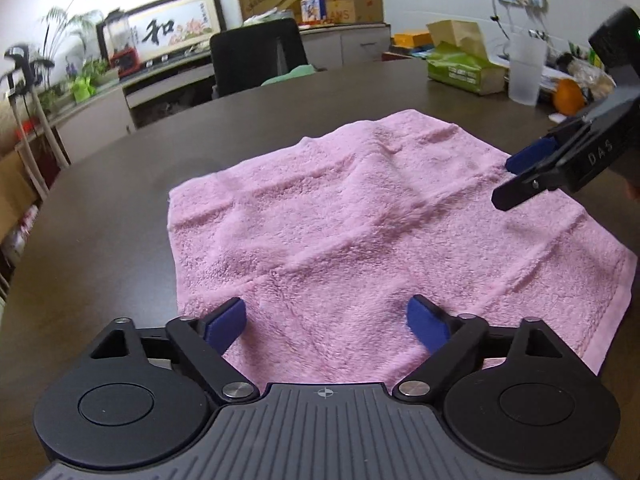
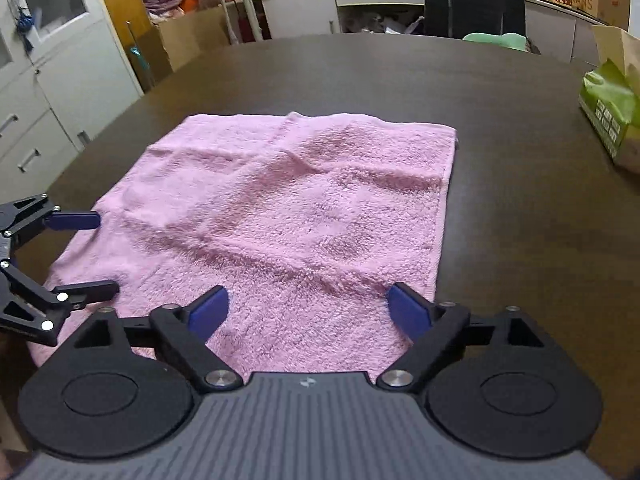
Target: Fold towel
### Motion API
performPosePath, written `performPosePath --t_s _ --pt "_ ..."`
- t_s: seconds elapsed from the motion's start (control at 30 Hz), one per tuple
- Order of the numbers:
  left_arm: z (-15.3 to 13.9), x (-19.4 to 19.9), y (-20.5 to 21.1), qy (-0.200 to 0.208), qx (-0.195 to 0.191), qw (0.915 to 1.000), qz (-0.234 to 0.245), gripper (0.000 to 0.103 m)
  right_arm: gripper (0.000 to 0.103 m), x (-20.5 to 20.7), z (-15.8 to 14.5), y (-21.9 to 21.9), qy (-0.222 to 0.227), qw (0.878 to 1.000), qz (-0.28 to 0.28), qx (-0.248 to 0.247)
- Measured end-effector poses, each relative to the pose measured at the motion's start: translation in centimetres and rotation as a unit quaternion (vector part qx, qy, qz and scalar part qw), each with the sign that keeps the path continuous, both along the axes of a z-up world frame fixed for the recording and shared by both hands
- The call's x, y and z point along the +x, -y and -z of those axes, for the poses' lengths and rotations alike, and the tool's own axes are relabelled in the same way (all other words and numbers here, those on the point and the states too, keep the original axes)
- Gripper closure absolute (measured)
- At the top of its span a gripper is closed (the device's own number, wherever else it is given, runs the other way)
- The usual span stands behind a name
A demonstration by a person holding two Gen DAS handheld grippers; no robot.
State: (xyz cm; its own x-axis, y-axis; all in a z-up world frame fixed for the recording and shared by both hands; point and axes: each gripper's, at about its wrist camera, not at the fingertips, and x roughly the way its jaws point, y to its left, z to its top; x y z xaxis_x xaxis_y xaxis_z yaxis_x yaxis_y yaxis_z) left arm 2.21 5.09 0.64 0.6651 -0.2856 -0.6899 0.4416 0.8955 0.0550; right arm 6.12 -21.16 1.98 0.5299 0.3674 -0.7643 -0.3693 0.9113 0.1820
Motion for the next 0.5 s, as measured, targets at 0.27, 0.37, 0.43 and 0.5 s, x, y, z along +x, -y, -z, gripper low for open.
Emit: performPosePath --t_s 0.27,0.37,0.43,0.5 --pt "0.1 5.5 0.4 -0.004 -0.008 0.9999 -0.014 0.01 0.0 3.3 0.7 -2.3 0.022 0.998 0.02 -0.053" --pt "0.1 7.8 0.9 0.0 0.003 0.9997 -0.026 0.01 0.0 4.2 0.5 -2.9 0.024 0.998 0.035 -0.045" --pt "0.1 9.5 1.1 0.002 0.008 0.9993 -0.035 0.01 0.0 5.3 0.4 -2.7 0.024 0.998 0.045 -0.029" --pt "0.2 11.0 1.0 0.001 0.005 0.999 -0.044 0.01 0.0 6.0 0.3 -2.6 0.023 0.998 0.054 -0.014"
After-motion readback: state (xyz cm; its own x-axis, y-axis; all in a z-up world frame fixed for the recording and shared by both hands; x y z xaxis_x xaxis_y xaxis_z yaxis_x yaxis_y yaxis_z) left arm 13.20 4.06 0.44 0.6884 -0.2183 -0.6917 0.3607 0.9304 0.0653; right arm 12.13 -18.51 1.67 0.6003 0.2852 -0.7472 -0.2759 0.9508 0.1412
